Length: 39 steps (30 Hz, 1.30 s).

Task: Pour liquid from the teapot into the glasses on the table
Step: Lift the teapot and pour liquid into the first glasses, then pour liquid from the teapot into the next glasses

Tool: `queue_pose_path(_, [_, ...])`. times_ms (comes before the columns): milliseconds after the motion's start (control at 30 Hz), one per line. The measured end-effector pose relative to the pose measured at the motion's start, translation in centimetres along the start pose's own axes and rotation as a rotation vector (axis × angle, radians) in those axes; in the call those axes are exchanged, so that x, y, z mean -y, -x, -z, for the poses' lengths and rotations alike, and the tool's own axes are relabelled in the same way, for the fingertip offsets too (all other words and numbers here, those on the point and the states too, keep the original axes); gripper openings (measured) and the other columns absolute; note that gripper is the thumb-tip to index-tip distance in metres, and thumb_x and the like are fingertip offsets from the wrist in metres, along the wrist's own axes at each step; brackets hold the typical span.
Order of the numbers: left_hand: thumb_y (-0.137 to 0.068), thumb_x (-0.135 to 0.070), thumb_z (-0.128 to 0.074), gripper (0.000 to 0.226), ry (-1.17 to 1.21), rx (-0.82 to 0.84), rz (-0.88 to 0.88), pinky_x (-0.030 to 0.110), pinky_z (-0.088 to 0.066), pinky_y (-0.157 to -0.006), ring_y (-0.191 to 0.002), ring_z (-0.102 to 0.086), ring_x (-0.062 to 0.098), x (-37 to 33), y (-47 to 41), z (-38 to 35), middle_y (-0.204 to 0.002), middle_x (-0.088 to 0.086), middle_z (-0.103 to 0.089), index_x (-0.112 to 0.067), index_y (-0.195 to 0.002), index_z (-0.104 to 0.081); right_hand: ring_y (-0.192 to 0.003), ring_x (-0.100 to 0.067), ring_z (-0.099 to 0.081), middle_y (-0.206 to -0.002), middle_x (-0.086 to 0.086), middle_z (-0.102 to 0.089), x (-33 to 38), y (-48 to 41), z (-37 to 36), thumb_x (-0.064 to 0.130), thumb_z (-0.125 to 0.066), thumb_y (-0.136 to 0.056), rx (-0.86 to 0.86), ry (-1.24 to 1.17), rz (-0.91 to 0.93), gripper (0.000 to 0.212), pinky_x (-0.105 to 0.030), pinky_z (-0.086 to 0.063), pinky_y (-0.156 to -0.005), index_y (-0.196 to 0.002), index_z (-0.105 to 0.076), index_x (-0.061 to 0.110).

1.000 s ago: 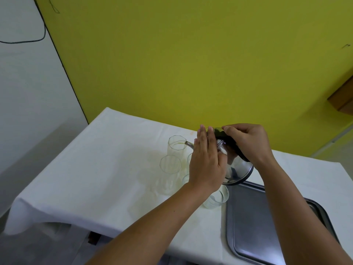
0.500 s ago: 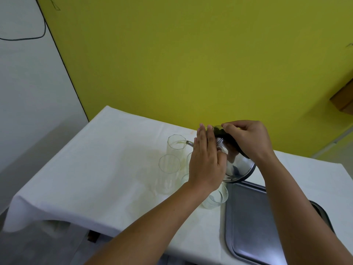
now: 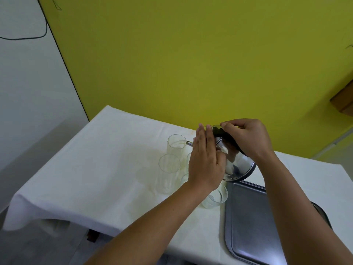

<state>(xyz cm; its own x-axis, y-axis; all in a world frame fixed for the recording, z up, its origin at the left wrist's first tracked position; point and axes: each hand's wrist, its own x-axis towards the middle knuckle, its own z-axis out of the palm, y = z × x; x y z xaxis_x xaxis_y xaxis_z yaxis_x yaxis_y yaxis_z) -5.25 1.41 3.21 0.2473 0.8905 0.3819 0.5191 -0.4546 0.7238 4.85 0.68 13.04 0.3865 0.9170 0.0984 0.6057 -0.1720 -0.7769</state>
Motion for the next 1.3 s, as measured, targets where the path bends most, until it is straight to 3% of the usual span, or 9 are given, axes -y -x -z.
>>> queue_pose_path(233, [-0.087,-0.030,-0.012,0.068,0.021,-0.003,-0.020,0.038,-0.006,-0.118,-0.147,-0.005,0.031,-0.4,0.0,0.3,-0.156,0.024,-0.007,0.002,-0.147,-0.012,-0.058,-0.032,-0.073,-0.057,-0.010,-0.073,-0.1,0.6,0.2,0.034,-0.064,-0.086,-0.012,-0.042,-0.009,0.022,-0.047,-0.059,-0.070,-0.067,-0.075,0.033])
queue_pose_path(333, [-0.087,-0.031,-0.011,0.068,0.004,0.017,-0.034,0.037,-0.005,-0.118,-0.147,-0.005,0.031,-0.5,0.2,0.4,-0.156,0.024,-0.007,0.002,-0.147,-0.012,-0.055,-0.030,-0.072,-0.058,-0.009,-0.073,-0.6,0.9,0.2,0.034,-0.066,-0.085,-0.026,-0.077,-0.046,0.020,-0.051,-0.059,-0.070,-0.068,-0.076,0.032])
queue_pose_path(667, [-0.085,-0.033,-0.008,0.071,-0.011,0.064,-0.064,0.036,-0.003,-0.117,-0.147,-0.001,0.028,-0.8,0.7,1.0,-0.157,0.022,-0.003,0.000,-0.148,-0.009,-0.071,-0.032,-0.074,-0.064,0.000,-0.075,-1.6,1.3,0.2,0.048,-0.066,-0.071,-0.051,-0.175,-0.086,0.019,-0.055,-0.060,-0.075,-0.070,-0.079,0.035])
queue_pose_path(767, [-0.085,-0.032,-0.008,0.071,-0.011,0.075,-0.088,0.037,-0.004,-0.118,-0.147,-0.003,0.029,-0.8,0.4,1.3,-0.157,0.022,-0.003,-0.001,-0.148,-0.010,-0.075,-0.028,-0.072,-0.068,0.004,-0.076,-2.0,1.2,0.1,0.048,-0.065,-0.068,-0.073,-0.241,-0.081,0.019,-0.047,-0.058,-0.076,-0.067,-0.078,0.035])
queue_pose_path(900, [-0.083,-0.033,-0.008,0.072,-0.022,0.124,-0.126,0.039,-0.005,-0.120,-0.147,-0.002,0.030,-0.8,0.0,1.6,-0.158,0.021,-0.003,-0.002,-0.148,-0.011,-0.068,-0.011,-0.064,-0.067,0.013,-0.074,-2.6,1.4,-0.1,0.030,-0.070,-0.082,-0.110,-0.358,-0.075,0.013,-0.031,-0.052,-0.071,-0.072,-0.077,0.032])
queue_pose_path(967, [-0.084,-0.032,-0.009,0.071,-0.038,0.137,-0.151,0.040,-0.006,-0.120,-0.147,-0.002,0.030,-0.8,-0.2,1.8,-0.158,0.021,-0.004,-0.002,-0.148,-0.012,-0.064,-0.013,-0.062,-0.064,0.006,-0.071,-2.9,1.6,-0.2,0.020,-0.070,-0.087,-0.120,-0.435,-0.097,0.015,-0.030,-0.051,-0.067,-0.075,-0.078,0.025])
queue_pose_path(1100, [-0.085,-0.030,-0.011,0.069,-0.077,0.156,-0.194,0.042,-0.009,-0.120,-0.147,-0.004,0.031,-1.0,-0.4,2.0,-0.158,0.021,-0.007,-0.001,-0.147,-0.015,-0.070,-0.020,-0.062,-0.076,-0.010,-0.070,-3.4,2.0,-0.3,0.014,-0.067,-0.089,-0.144,-0.556,-0.130,0.014,-0.034,-0.052,-0.071,-0.080,-0.078,0.017])
queue_pose_path(1200, [-0.085,-0.027,-0.013,0.068,-0.111,0.152,-0.230,0.045,-0.013,-0.120,-0.147,-0.007,0.032,-1.2,-0.6,2.1,-0.157,0.022,-0.010,0.001,-0.146,-0.018,-0.072,-0.023,-0.063,-0.078,-0.009,-0.071,-3.9,2.0,-0.5,0.011,-0.065,-0.090,-0.171,-0.621,-0.151,0.014,-0.033,-0.053,-0.071,-0.084,-0.078,0.015])
queue_pose_path(1300, [-0.084,-0.028,-0.012,0.069,-0.141,0.171,-0.261,0.045,-0.014,-0.120,-0.147,-0.007,0.031,-1.3,-0.8,2.3,-0.157,0.021,-0.009,0.001,-0.146,-0.018,-0.074,-0.021,-0.065,-0.079,-0.003,-0.074,-4.2,2.3,-0.8,0.009,-0.064,-0.090,-0.206,-0.682,-0.164,0.016,-0.021,-0.053,-0.061,-0.084,-0.077,0.015])
